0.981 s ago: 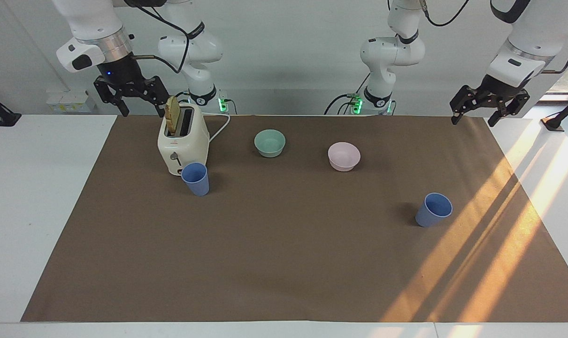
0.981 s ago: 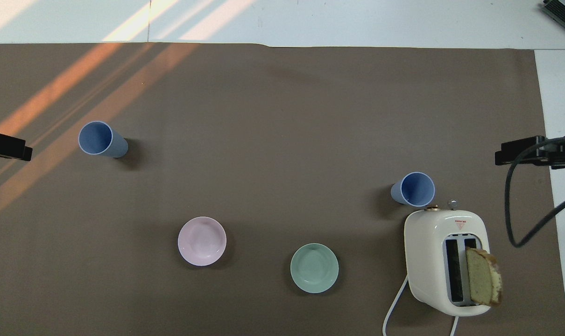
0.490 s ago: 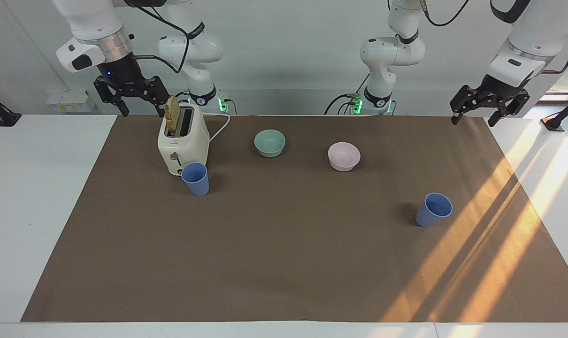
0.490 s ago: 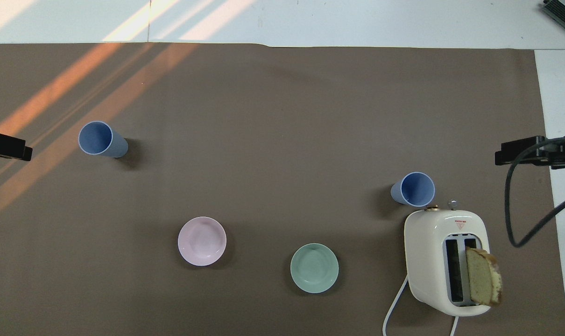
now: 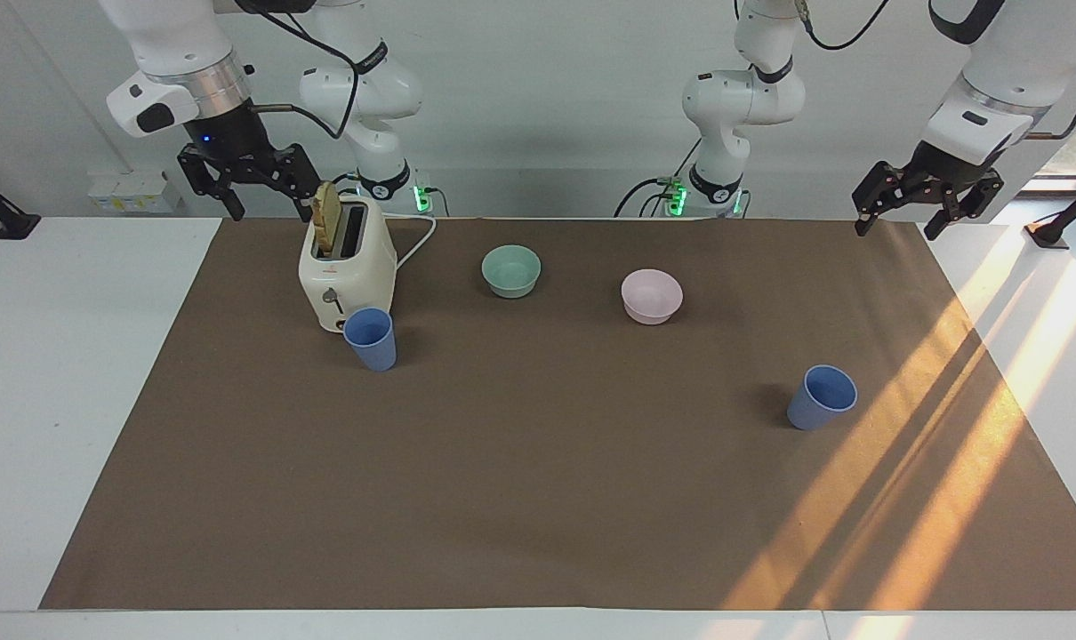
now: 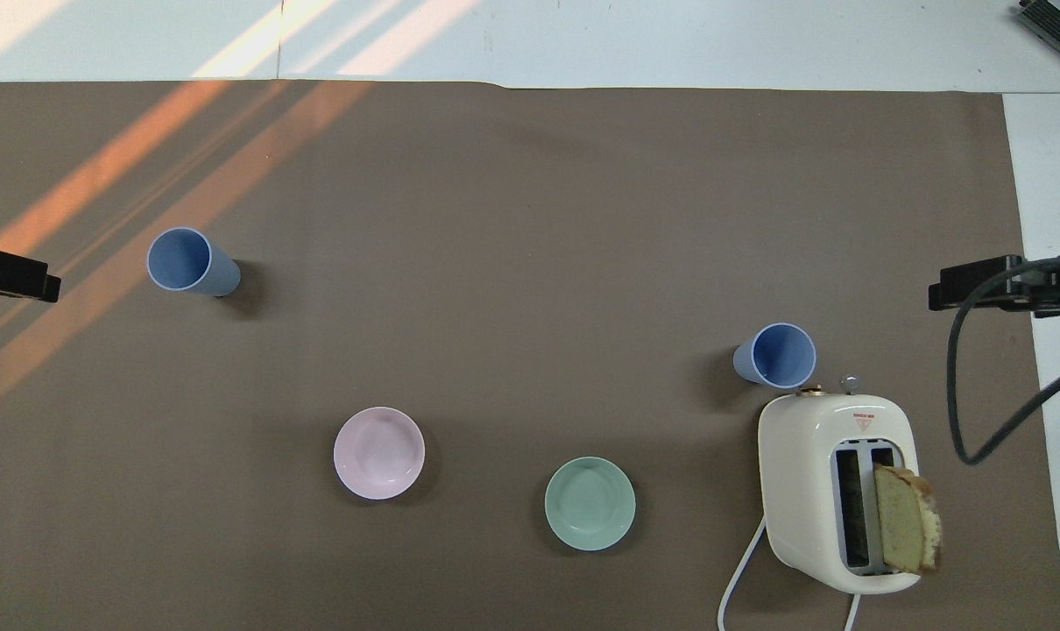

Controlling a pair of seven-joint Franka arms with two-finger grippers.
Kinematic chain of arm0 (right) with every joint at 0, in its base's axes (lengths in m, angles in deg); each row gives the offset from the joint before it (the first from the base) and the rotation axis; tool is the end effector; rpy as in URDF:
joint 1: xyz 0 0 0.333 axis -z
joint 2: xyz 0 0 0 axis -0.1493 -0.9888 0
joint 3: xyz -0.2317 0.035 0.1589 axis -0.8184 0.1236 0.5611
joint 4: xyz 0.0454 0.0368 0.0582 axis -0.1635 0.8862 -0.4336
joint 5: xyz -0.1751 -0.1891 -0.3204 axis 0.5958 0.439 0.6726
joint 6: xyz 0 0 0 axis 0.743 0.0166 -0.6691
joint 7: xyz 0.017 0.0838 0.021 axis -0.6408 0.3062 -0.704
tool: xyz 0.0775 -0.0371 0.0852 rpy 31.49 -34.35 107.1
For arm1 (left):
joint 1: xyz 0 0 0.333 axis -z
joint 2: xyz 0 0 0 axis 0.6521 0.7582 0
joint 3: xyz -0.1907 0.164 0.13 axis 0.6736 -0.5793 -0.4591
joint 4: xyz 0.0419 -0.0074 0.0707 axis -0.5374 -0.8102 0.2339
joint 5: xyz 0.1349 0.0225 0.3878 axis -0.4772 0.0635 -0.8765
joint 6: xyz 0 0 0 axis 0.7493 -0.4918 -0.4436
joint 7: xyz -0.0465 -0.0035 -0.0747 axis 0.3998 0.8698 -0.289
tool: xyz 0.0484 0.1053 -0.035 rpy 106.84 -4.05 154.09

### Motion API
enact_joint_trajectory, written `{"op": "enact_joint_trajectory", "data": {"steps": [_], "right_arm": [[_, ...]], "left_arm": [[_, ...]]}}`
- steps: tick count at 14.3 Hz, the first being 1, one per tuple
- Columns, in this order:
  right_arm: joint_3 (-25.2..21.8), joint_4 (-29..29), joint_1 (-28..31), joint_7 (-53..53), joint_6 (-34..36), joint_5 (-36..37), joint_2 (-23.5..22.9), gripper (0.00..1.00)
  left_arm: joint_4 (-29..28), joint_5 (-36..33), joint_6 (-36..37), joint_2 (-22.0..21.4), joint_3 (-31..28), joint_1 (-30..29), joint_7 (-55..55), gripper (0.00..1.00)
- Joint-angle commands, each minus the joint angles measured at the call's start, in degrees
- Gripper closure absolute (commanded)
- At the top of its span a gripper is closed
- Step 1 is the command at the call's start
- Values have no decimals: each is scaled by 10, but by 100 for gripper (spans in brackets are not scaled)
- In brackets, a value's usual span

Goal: Stack blue cups with both arms

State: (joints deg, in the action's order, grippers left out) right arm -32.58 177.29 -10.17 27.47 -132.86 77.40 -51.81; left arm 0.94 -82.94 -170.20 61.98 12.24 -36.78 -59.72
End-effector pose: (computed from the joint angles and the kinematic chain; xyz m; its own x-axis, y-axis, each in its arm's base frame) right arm 0.5524 0.0096 0.6117 0.9955 -0.0856 0.0406 -0.0840 -0.9956 -0.0407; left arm 0.5652 -0.0105 0.6093 0.9904 -0.1365 0.0214 -0.1368 -0.9905 0.0132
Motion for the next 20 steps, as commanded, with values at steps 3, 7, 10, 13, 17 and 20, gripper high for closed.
{"op": "enact_joint_trajectory", "data": {"steps": [3, 7, 10, 13, 17, 20], "right_arm": [[5, 3, 7, -11, 1, 4, 4, 0], [5, 3, 7, -11, 1, 4, 4, 0], [5, 3, 7, -11, 1, 4, 4, 0], [5, 3, 7, -11, 0, 4, 4, 0], [5, 3, 7, -11, 1, 4, 4, 0], [5, 3, 8, -11, 1, 4, 4, 0]], "left_arm": [[-1, -5, 6, -6, 3, -2, -1, 0], [-2, -5, 6, -5, 3, -3, -1, 0], [-1, -5, 6, -6, 3, -3, -1, 0], [-1, -5, 6, -5, 3, 0, -1, 0], [-2, -5, 11, -6, 3, -2, -5, 0], [-3, -5, 3, -6, 3, -1, -3, 0]]}}
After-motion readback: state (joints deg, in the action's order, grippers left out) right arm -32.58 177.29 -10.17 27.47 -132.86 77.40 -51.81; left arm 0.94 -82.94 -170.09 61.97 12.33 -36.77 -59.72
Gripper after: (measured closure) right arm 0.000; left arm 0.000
